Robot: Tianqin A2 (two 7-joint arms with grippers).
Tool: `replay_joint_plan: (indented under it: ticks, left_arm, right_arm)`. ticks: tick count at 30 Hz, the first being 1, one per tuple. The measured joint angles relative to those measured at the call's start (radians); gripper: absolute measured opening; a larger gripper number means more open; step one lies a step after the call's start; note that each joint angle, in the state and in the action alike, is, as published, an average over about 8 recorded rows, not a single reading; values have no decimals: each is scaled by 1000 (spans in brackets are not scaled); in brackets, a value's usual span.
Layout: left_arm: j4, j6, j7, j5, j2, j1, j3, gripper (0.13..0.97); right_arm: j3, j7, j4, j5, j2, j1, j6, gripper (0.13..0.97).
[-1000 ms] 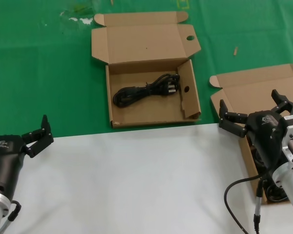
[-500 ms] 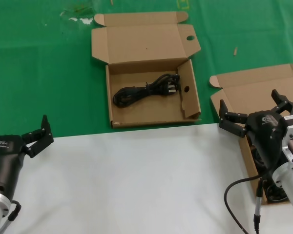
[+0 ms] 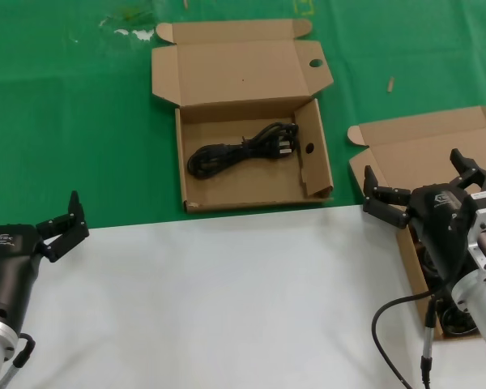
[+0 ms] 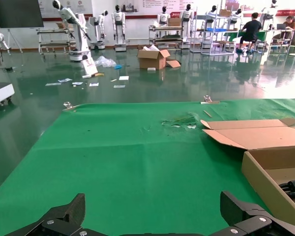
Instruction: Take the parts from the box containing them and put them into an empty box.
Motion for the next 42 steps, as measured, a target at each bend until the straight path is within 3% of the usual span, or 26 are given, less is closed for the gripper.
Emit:
replay_joint_plan:
  ticks: [42]
  left_arm:
    - [0, 0, 0, 0, 0, 0, 0, 966]
  right_arm:
    - [0, 0, 0, 0, 0, 0, 0, 966]
